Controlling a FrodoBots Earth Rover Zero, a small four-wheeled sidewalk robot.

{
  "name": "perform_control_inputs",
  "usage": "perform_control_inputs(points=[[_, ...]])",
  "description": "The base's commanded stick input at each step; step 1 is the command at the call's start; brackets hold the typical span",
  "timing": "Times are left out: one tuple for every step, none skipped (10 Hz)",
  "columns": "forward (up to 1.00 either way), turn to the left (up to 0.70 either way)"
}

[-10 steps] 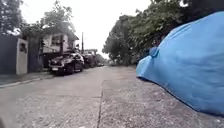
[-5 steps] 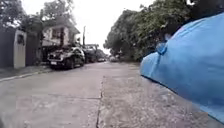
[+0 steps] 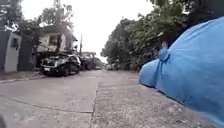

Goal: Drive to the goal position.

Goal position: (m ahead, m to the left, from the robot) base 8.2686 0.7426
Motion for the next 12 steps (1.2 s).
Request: perform_control_inputs(points=[[1.0, 0.0], [1.0, 0.0], [1.0, 0.0], [1.0, 0.18], [1.0, 0.27], [1.0, 0.27], [1.0, 0.27], [1.0, 0.27], [1.0, 0.27], [1.0, 0.27], [1.0, 0.27], [1.0, 0.14]])
